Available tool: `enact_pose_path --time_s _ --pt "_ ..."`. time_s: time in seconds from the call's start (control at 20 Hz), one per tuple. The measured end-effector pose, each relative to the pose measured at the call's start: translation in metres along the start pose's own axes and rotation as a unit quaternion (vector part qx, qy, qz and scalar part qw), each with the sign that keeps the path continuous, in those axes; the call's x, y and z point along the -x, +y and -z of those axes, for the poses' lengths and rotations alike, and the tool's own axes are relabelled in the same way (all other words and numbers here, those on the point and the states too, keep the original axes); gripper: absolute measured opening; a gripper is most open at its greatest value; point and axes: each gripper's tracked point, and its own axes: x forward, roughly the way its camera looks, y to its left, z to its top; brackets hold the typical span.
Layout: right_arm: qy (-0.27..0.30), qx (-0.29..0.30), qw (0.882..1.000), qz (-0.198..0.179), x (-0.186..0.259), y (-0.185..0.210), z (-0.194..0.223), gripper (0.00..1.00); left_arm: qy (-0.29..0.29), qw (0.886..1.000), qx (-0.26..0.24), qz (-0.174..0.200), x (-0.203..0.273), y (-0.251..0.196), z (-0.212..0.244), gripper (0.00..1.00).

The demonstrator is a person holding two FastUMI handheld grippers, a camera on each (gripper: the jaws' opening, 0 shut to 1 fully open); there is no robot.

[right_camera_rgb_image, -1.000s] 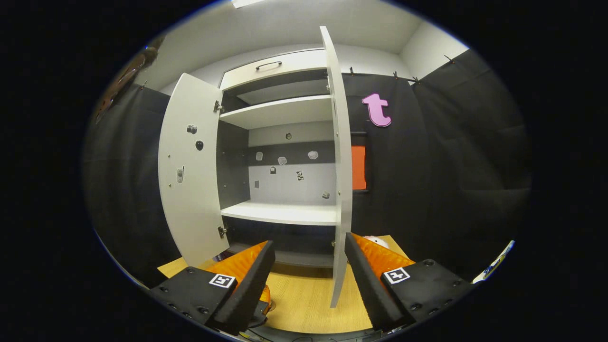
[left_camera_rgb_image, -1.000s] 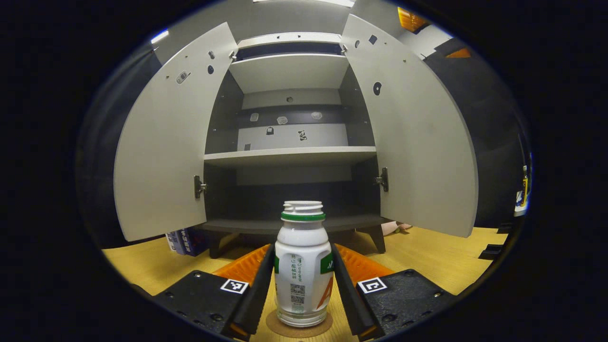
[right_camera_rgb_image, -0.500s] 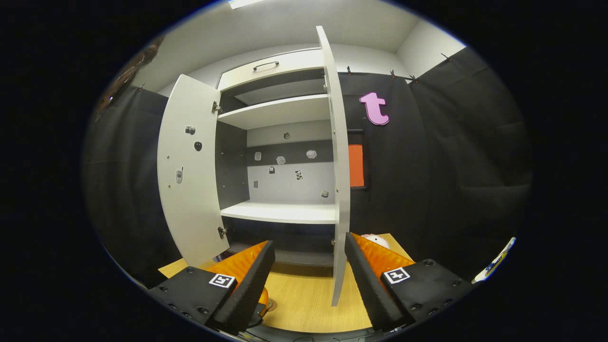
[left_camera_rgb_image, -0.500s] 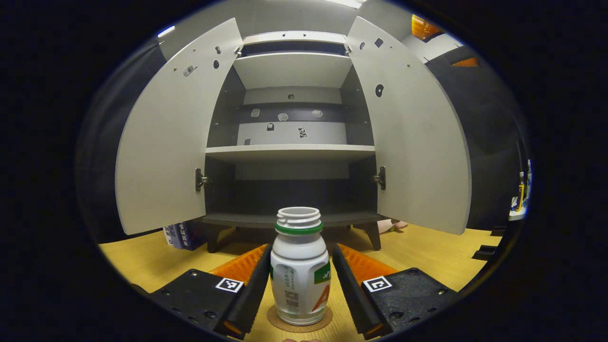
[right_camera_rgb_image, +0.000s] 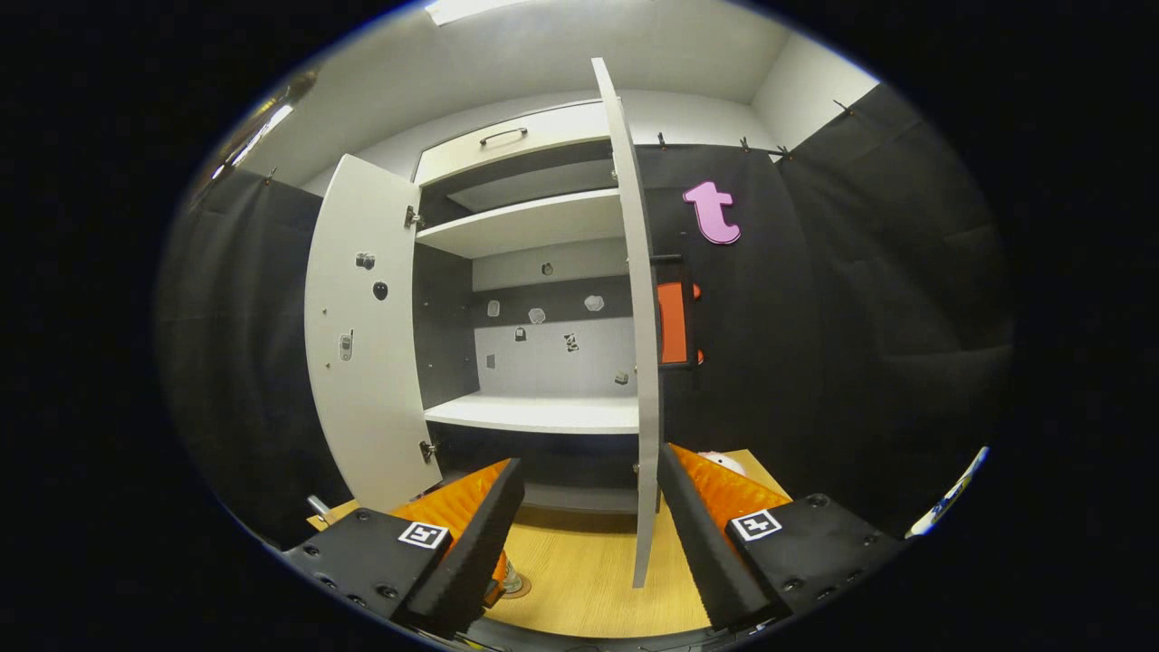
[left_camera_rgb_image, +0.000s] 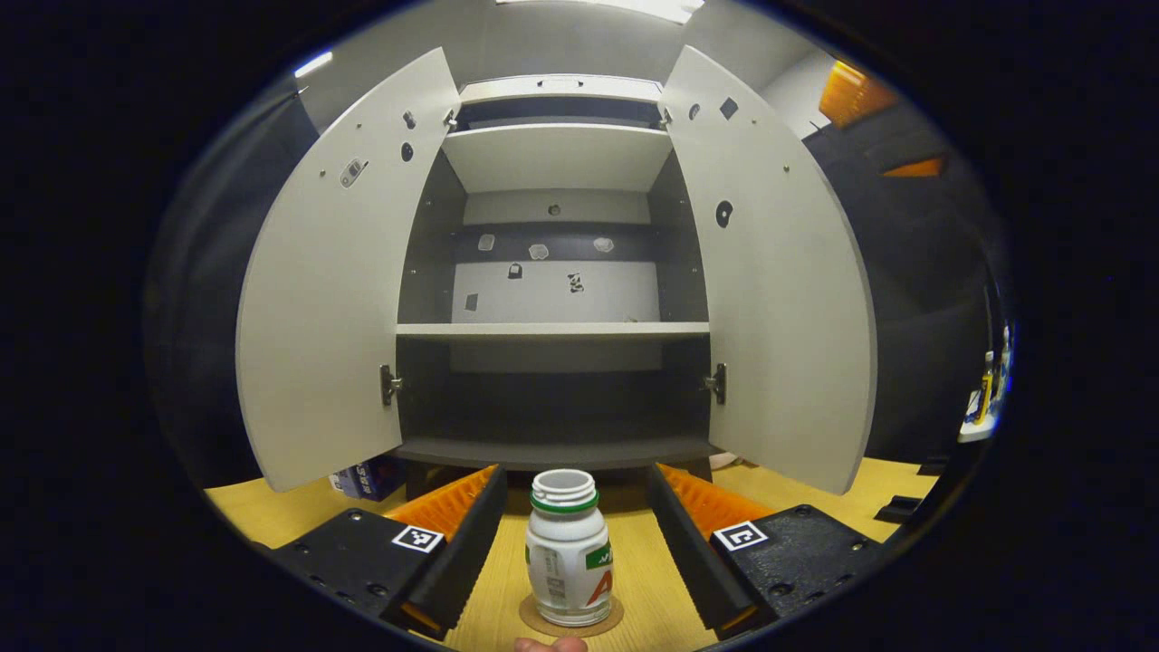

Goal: Grasp the bottle in the cabinet with the left hand and place it on the coaster, then close the right door with the right hand and the left door with the left hand.

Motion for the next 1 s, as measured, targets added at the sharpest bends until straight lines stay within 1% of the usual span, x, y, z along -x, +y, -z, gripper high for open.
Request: enact_pose_path --time_s 0.05,0.2,0.3,0.4,0.5,0.6,0.7,0.85,0.9,0.95,1.0 --pt "-0.006 0.001 1.000 0.004 0.000 -0.005 -0.001 0.97 -0.005 1.000 0.008 0.003 0.000 0.000 -0.014 0.93" --pt "-0.012 -0.003 1.000 0.012 0.003 -0.017 -0.001 0.97 -0.014 1.000 0.012 0.001 -0.002 0.003 -0.058 0.93" --pt "-0.020 -0.013 1.000 0.016 0.005 -0.027 -0.003 0.97 -0.009 1.000 0.026 0.016 -0.006 -0.002 -0.078 0.93" --pt "-0.029 -0.023 0.999 0.029 0.005 -0.045 -0.006 0.97 0.003 0.999 0.045 0.025 -0.011 -0.004 -0.095 0.95" --pt "-0.035 -0.026 0.998 0.046 0.002 -0.063 -0.011 0.97 0.006 0.998 0.061 0.027 -0.017 -0.002 -0.114 0.95" --pt "-0.039 -0.011 0.997 0.072 -0.004 -0.086 -0.019 0.97 0.009 0.998 0.064 0.027 -0.023 0.003 -0.130 0.95" --pt "-0.038 -0.005 0.996 0.086 -0.013 -0.102 -0.033 0.97 0.016 0.998 0.064 0.023 -0.026 0.010 -0.143 0.95" --pt "-0.052 -0.041 0.995 0.077 -0.031 -0.116 -0.063 0.97 0.018 0.997 0.075 0.000 -0.024 0.027 -0.159 0.95" --pt "-0.062 -0.051 0.994 0.074 -0.037 -0.123 -0.075 0.97 0.016 0.997 0.081 -0.005 -0.024 0.031 -0.164 0.92" --pt "-0.069 -0.057 0.993 0.077 -0.045 -0.131 -0.084 0.97 0.009 0.996 0.089 -0.005 -0.023 0.036 -0.168 0.95" --pt "-0.071 -0.061 0.992 0.085 -0.053 -0.139 -0.091 0.97 0.003 0.995 0.096 -0.004 -0.023 0.041 -0.172 0.95"
